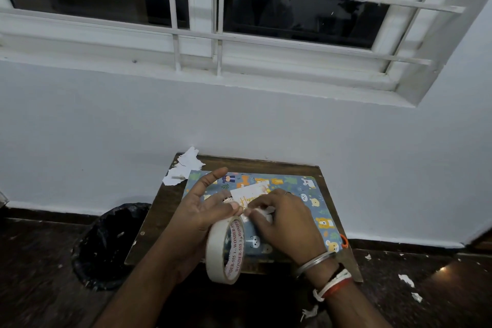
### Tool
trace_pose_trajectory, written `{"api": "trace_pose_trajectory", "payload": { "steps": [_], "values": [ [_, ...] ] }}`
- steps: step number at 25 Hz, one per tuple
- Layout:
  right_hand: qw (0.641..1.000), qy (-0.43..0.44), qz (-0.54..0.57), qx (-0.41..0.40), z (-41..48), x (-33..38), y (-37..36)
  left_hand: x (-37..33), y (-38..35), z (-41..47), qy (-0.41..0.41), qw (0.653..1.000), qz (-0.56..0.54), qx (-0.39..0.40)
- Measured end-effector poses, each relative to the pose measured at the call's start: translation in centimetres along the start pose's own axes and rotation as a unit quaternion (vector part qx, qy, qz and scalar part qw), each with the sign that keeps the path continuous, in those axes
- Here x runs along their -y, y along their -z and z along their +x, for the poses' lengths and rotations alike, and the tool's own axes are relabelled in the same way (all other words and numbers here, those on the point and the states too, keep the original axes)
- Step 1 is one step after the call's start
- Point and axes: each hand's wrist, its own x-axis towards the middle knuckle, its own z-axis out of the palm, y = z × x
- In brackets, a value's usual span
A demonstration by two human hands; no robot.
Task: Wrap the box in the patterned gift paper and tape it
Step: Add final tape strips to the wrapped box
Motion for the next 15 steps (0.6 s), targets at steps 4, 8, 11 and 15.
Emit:
{"api": "trace_pose_trajectory", "payload": {
  "steps": [4, 8, 11, 15],
  "values": [
    [0.960, -0.041, 0.276, 0.015, -0.4, 1.0, 2.1, 0.6, 0.1, 0.2, -0.044, 0.997, 0.061, -0.012],
    [0.915, -0.026, 0.385, 0.116, -1.6, 2.2, 3.7, 0.8, -0.4, -0.1, -0.091, 0.991, 0.096, 0.017],
    [0.909, -0.033, 0.397, 0.120, -1.8, 1.9, 3.6, 1.2, -0.6, -0.3, -0.119, 0.984, 0.131, 0.032],
    [0.915, -0.011, 0.385, 0.117, -2.2, 1.4, 4.0, 1.8, -1.0, -0.7, -0.112, 0.979, 0.164, 0.039]
  ]
}}
